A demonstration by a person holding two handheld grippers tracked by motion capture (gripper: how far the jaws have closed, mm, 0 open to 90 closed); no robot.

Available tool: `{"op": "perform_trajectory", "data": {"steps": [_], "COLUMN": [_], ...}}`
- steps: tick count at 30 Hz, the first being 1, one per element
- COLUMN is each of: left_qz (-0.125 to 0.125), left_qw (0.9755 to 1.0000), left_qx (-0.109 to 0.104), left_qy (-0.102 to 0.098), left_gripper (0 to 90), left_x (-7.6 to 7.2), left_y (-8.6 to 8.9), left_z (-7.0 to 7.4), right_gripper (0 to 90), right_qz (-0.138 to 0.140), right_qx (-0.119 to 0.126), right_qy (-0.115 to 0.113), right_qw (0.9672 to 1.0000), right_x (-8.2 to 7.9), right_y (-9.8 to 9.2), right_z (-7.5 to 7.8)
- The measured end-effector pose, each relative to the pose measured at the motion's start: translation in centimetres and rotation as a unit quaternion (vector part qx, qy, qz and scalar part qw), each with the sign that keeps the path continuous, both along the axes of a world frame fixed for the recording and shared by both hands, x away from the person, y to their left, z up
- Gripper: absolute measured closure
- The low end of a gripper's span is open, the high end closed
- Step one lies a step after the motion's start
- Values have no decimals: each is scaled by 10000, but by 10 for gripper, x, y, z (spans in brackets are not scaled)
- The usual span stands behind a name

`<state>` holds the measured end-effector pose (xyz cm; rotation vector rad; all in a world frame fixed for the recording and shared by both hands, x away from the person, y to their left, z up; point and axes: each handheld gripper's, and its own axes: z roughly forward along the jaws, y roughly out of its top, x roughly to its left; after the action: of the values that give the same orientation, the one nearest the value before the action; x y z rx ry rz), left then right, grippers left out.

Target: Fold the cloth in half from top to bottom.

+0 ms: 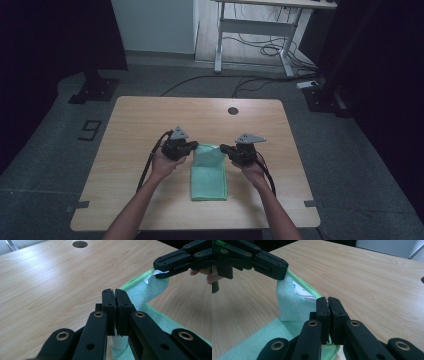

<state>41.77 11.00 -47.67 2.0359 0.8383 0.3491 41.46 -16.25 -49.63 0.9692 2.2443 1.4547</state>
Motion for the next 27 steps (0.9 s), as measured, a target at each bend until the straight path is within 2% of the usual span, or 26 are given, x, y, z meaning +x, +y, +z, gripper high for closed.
{"op": "perform_trajectory", "data": {"steps": [7, 12, 18, 27], "left_qz": [-11, -79, -153, -145], "left_qw": [10000, 9999, 9999, 9998], "left_qx": [-47, -61, -69, -91], "left_qy": [15, -34, -19, 111], "left_gripper": [866, 867, 870, 871], "left_x": [-3, -18, -36, -36], "left_y": [3, 5, 6, 8], "left_z": [3, 4, -1, -5], "right_gripper": [865, 866, 868, 868], "right_qz": [42, 132, 244, 298], "right_qx": [20, 49, -25, -3], "right_qy": [-51, -80, -2, 47], "right_qw": [10000, 9999, 9997, 9995], "right_x": [-3, -13, -25, -29], "right_y": [1, 0, 0, 0], "right_z": [5, 6, -2, -6]}}
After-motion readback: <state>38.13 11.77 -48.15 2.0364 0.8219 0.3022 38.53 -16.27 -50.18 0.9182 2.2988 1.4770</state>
